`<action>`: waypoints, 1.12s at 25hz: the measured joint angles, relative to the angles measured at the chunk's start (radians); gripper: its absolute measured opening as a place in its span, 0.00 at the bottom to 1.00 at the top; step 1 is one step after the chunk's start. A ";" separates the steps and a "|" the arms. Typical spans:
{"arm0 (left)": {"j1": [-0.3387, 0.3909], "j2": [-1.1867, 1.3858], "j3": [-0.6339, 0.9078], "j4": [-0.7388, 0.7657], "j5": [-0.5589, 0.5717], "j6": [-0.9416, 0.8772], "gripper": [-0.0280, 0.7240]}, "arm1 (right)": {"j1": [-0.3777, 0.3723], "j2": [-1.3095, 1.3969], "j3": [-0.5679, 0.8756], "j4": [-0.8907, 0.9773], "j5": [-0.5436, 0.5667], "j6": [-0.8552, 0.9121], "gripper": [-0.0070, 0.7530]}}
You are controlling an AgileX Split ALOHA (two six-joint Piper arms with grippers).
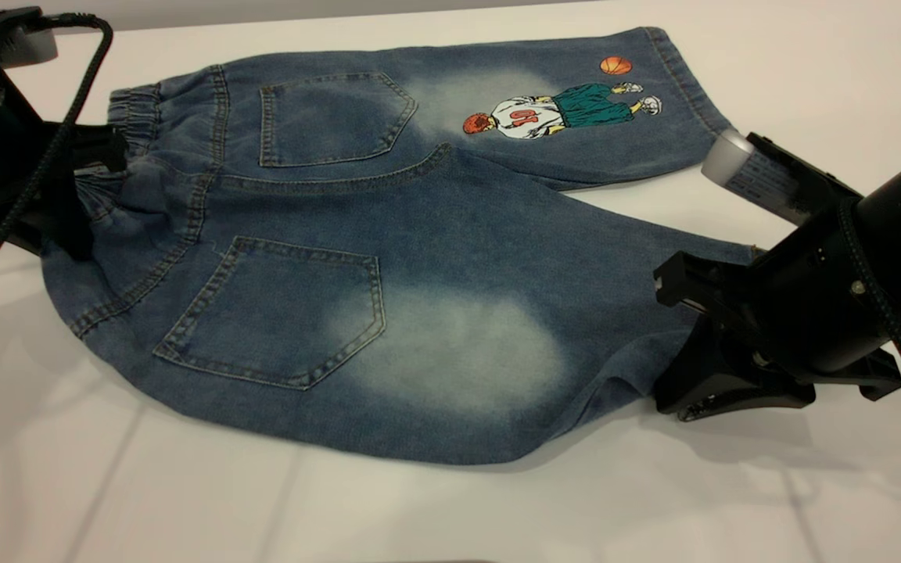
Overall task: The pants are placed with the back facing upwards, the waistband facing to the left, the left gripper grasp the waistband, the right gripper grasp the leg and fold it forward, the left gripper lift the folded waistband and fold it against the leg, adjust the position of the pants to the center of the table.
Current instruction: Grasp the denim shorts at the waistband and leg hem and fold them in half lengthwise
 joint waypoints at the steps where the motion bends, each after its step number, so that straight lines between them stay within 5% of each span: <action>1: 0.000 0.000 0.000 0.000 0.000 0.000 0.16 | 0.000 0.000 0.000 0.000 0.007 -0.006 0.04; 21: 0.000 -0.164 0.002 0.001 0.131 0.104 0.16 | 0.000 -0.304 0.000 -0.344 0.095 0.203 0.04; 28: 0.000 -0.286 0.009 -0.002 0.133 0.061 0.16 | 0.000 -0.321 -0.134 -0.358 0.097 0.236 0.04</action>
